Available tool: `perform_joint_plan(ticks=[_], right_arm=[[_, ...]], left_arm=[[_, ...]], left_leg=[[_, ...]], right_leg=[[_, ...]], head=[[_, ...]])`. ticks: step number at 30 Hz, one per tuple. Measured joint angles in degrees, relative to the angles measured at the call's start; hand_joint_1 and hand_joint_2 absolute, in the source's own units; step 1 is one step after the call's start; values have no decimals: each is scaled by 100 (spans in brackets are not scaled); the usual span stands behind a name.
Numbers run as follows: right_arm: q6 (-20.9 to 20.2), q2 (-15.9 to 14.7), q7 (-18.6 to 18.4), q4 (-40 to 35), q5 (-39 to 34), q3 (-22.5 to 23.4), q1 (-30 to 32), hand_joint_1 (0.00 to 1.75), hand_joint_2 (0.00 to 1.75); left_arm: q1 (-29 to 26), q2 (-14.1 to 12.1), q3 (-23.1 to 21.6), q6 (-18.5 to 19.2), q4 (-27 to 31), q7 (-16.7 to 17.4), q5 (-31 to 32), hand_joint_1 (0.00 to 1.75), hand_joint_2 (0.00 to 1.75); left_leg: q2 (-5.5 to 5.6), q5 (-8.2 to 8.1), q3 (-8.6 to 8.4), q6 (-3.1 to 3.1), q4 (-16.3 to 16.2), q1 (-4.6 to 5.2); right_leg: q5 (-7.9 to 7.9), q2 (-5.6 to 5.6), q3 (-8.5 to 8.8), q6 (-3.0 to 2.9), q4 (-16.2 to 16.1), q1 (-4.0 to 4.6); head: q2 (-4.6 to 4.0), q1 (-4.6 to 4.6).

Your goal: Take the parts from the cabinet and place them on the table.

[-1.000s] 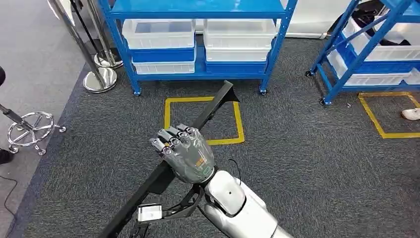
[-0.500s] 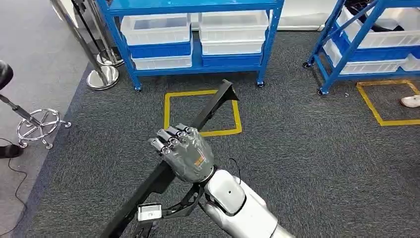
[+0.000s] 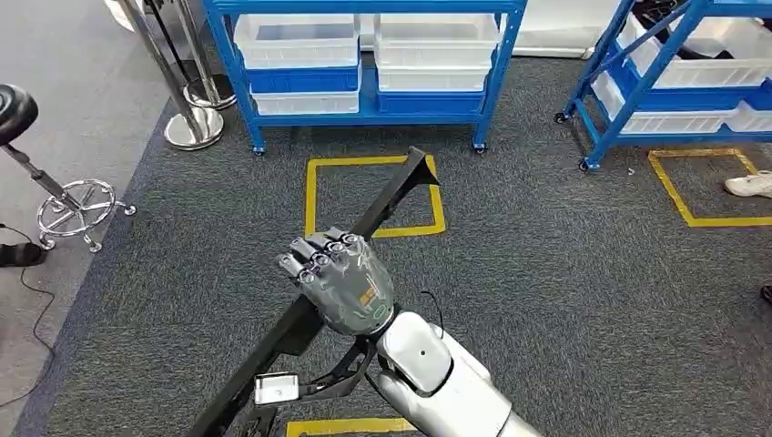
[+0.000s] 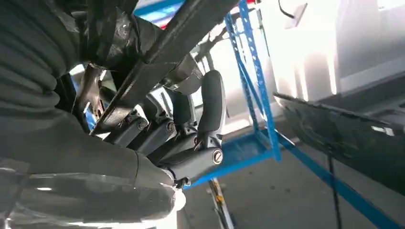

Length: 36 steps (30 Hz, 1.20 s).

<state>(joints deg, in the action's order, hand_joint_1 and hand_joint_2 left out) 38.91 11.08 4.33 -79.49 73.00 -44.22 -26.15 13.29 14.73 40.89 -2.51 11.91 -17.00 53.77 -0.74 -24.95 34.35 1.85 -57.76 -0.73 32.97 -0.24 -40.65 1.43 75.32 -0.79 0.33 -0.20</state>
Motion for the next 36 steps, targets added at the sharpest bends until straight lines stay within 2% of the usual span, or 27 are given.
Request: perform_joint_plan(ticks=[2, 3, 4, 7, 8, 9, 10, 11, 12, 13, 14, 15, 16, 18, 19, 22, 23, 24, 26, 28, 29, 30, 31, 33, 34, 35, 36], right_arm=[[0, 2, 0, -2, -81, 0, 1, 175, 175], [2, 4, 0, -2, -96, 0, -1, 175, 175], [2, 9, 0, -4, -100, 0, 0, 175, 175], [-4, 11, 2, -2, -265, 0, 0, 175, 175], [-9, 9, 7, -2, -359, 0, 4, 175, 175], [-20, 13, 13, -2, -450, 0, 3, 175, 175], [-54, 22, 48, -4, -539, 0, 3, 175, 175], [-96, 22, 74, -6, -572, 0, 4, 175, 175], [-114, 20, 112, -4, -572, 0, 7, 175, 175], [-116, 13, 155, -4, -524, 0, 18, 175, 175], [-120, 2, 166, -4, -387, 0, 23, 175, 175], [-182, -9, 177, -7, -314, 0, 19, 175, 175], [-282, -20, 199, -4, -306, 0, 20, 175, 175], [-330, -26, 214, -11, -306, 0, 15, 175, 175], [-343, -31, 219, -24, -306, 0, 8, 175, 175], [-356, -39, 225, -37, -308, -2, -13, 175, 175], [-374, -42, 232, -39, -374, -2, -15, 175, 175], [-396, -44, 254, -50, -472, -2, -14, 175, 175], [-446, -59, 291, -66, -695, -2, -59, 175, 175], [-481, -88, 317, -66, -802, -2, -57, 175, 175], [-501, -111, 343, -66, -826, -2, -57, 175, 175], [-507, -127, 345, -66, -833, -2, -57, 175, 175], [-507, -142, 350, -66, -843, -4, -59, 175, 175], [-505, -144, 358, -68, -876, -9, -65, 175, 175], [-505, -144, 363, -81, -889, -15, -77, 175, 175], [-505, -144, 376, -92, -894, -28, -92, 175, 175], [-505, -144, 385, -101, -900, -37, -91, 175, 175]], left_arm=[[-1, 0, 0, -13, 0, -7, 0, 0, 175], [0, 0, 0, -15, 0, -9, 0, 0, 175], [2, 0, 0, -15, 0, -13, 0, 0, 175], [-2, 0, 0, -35, 0, -35, -20, 0, 175], [-8, 0, 0, -48, 0, -53, -22, 0, 175], [-10, -2, 0, -54, 0, -70, -28, 0, 175], [-21, -2, 2, -57, 0, -92, -33, 0, 175], [-29, -2, 2, -57, 0, -103, -33, 0, 175], [-35, -2, 2, -57, 0, -103, -28, 0, 175], [-41, -2, 2, -57, 0, -103, -15, 0, 175], [-48, -2, 2, -50, 0, -103, 2, 0, 175], [-51, -2, 0, -48, 0, -101, 20, 0, 175], [-51, -4, 0, -48, 0, -101, 22, 0, 175], [-35, -7, 0, -48, 0, -103, 26, 0, 175], [-22, -18, 0, -48, 2, -103, 26, 0, 175], [-30, -17, -2, -44, 2, -105, 26, 0, 175], [-30, -17, -2, -44, 2, -112, 22, 0, 175], [-29, -4, -4, -44, 2, -120, 17, 0, 175], [6, -2, -2, -35, 2, -149, 0, 0, 175], [-7, -2, -4, -24, 2, -155, 0, 0, 175], [-18, -2, -4, -17, 2, -155, 2, 0, 175], [-20, -2, -2, -13, 2, -155, 4, 0, 175], [-18, 0, -4, -11, 2, -157, 13, 0, 175], [-11, 2, -7, -4, 2, -173, 15, 0, 175], [-11, 0, -7, -6, 2, -184, 13, 0, 175], [-3, -6, -7, -6, 2, -190, 9, 0, 175], [-2, -7, -7, -6, 2, -197, 4, 0, 175]], left_leg=[[5, 51, 139, -40, -78, -6], [8, 70, 177, -70, -117, -7], [18, 96, 231, -112, -144, 25], [11, 209, 245, -239, -101, 8], [14, 236, 265, -282, -96, 2], [23, 121, 320, -304, -171, -23], [25, -165, 407, -323, -401, -23], [26, -499, 546, -339, -819, -29], [25, -716, 668, -353, -1201, -29], [25, -877, 795, -364, -1616, -29], [25, -877, 819, -359, -1828, -28], [26, -763, 708, -341, -1745, -25], [28, -586, 456, -311, -1413, -19], [36, -280, -199, -199, -412, 26], [35, -393, -396, -129, -82, 48], [36, -327, -401, -95, 7, 100], [34, -280, -413, -46, 73, 97], [0, -200, -444, -3, 178, 6], [-36, -129, -400, 54, 220, 18], [-92, -109, -343, 56, 208, 20], [-127, -99, -309, 48, 189, 18], [-162, -95, -279, 41, 160, 11], [-200, -100, -251, 33, 120, 2], [-281, -138, -216, -23, 32, -21], [-313, -168, -194, -70, -22, -15], [-342, -196, -156, -114, -92, 28], [-377, -188, -150, -142, -84, 32]], right_leg=[[-388, -2, 586, -12, -784, -20], [-369, -1, 912, -22, -1260, -30], [-200, 11, 1103, -31, -1589, 6], [-267, 36, 1002, -132, -1592, 45], [-324, 34, 985, -212, -1637, 26], [-382, 11, 957, -274, -1655, 13], [-427, 9, 902, -328, -1656, 14], [-471, 8, 848, -357, -1656, 23], [-505, 8, 803, -366, -1654, 35], [-544, 8, 743, -376, -1649, 54], [-580, 10, 689, -378, -1641, 68], [-609, 12, 645, -375, -1634, 85], [-630, 15, 617, -373, -1627, 103], [-652, 16, 601, -363, -1617, 128], [-670, 8, 581, -336, -1613, 150], [-752, -6, 557, -221, -1627, 98], [-781, -3, 565, -180, -1651, 109], [-740, 3, 551, -160, -1630, 125], [-399, 25, 358, -87, -1219, 96], [14, 25, -15, -23, -356, 42], [95, 24, -150, 7, -53, 22], [30, 20, -149, 32, -29, -3], [-146, 7, -13, 55, -258, -33], [-596, -121, 509, 82, -1182, -69], [-554, -356, 665, 81, -1524, -45], [-565, -383, 647, -9, -1556, 18], [-566, -287, 615, -69, -1526, 8]], head=[[0, 0], [0, 0], [0, 2], [0, -4], [0, 2], [0, 0], [0, -4], [0, -2], [0, -2], [0, -2], [0, -2], [0, -2], [0, -2], [0, -2], [0, 0], [0, -4], [0, -2], [0, -2], [0, 0], [0, 0], [0, 0], [0, 0], [0, 0], [0, 0], [0, 0], [0, -4], [0, -11]])
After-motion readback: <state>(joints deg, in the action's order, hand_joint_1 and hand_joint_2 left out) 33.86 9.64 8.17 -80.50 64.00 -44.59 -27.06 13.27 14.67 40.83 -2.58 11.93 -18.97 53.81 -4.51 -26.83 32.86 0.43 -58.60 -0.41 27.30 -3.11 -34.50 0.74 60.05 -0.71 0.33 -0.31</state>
